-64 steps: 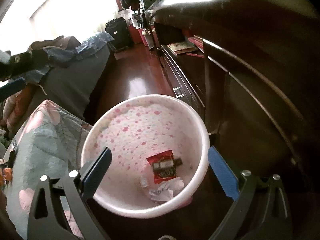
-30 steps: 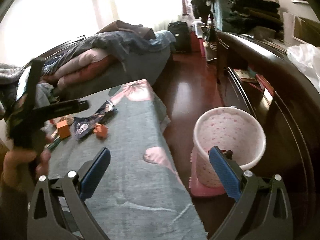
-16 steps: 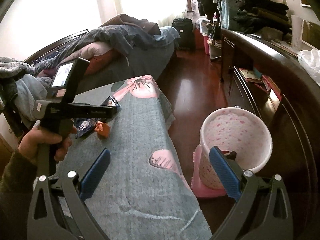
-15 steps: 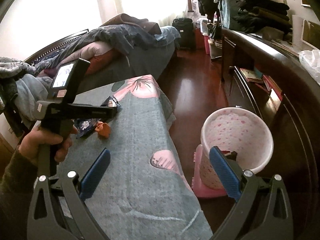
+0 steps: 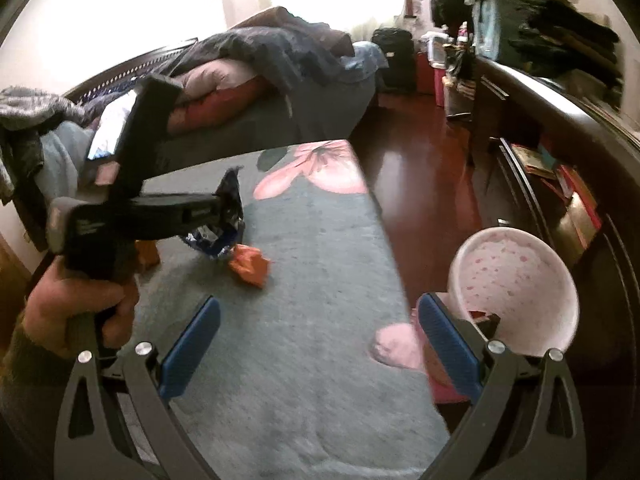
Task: Collect trash
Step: 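Return both tools to the table and grasp the blue wrapper with the left tool, then grasp the orange toy with the right tool, then carry both items over the pink wastebasket and open both tools to drop them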
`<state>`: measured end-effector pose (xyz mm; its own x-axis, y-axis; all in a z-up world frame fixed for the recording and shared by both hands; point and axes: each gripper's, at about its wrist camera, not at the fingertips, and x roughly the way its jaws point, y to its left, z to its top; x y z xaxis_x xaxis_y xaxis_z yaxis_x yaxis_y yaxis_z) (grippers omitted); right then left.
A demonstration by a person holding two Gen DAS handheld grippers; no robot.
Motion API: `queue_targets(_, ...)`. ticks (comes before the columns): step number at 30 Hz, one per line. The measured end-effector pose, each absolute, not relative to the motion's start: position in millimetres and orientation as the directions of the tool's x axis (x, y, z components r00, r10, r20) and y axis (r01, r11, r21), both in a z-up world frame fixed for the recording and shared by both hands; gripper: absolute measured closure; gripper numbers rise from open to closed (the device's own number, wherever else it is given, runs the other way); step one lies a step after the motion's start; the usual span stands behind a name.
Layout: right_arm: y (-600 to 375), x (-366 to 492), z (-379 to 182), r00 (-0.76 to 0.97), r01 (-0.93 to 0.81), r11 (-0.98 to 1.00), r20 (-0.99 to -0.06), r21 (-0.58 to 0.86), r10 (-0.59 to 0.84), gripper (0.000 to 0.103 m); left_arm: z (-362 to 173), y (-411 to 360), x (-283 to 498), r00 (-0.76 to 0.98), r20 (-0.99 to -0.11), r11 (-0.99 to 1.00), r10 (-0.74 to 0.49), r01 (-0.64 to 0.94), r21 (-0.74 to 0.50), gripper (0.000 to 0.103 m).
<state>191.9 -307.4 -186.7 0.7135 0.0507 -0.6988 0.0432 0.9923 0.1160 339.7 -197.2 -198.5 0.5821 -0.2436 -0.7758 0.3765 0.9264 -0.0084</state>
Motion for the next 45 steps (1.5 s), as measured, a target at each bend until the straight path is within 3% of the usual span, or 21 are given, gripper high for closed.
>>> queue_targets(4, -286, 219, -194, 0.688, 0.001, 0.995, -0.722, 0.098, 0.07, 0.005, -180, -178, 333, 0.624, -0.741, 0.939, -0.248, 0.343, -0.025, 0.097)
queue_targets(8, -271, 244, -204, 0.645, -0.015, 0.997, -0.761, 0.076, 0.068, 0.02, -162, -158, 327, 0.651, -0.714, 0.945, -0.257, 0.324, -0.046, 0.097)
queue_targets(16, -252, 280, -229, 0.59, -0.009, 1.0, -0.807, 0.021, 0.022, 0.035, -140, -129, 313, 0.681, -0.671, 0.942, -0.292, 0.326, -0.08, 0.096)
queue_targets(19, -247, 279, -230, 0.596, -0.013, 1.0, -0.803, 0.006, 0.012, 0.047, -138, -124, 310, 0.685, -0.662, 0.94, -0.303, 0.327, -0.092, 0.096)
queue_targets(21, -245, 278, -228, 0.599, -0.018, 1.0, -0.801, -0.001, 0.01, 0.062, -137, -120, 308, 0.686, -0.661, 0.941, -0.305, 0.324, -0.098, 0.096)
queue_targets(26, -240, 267, -222, 0.616, -0.016, 0.999, -0.787, -0.041, -0.023, 0.062, -135, -116, 302, 0.692, -0.656, 0.943, -0.303, 0.32, -0.098, 0.096)
queue_targets(45, -301, 175, -177, 0.713, 0.052, 0.996, -0.701, 0.074, 0.015, 0.062, -106, -165, 260, 0.702, -0.621, 0.916, -0.347, 0.396, -0.064, 0.097)
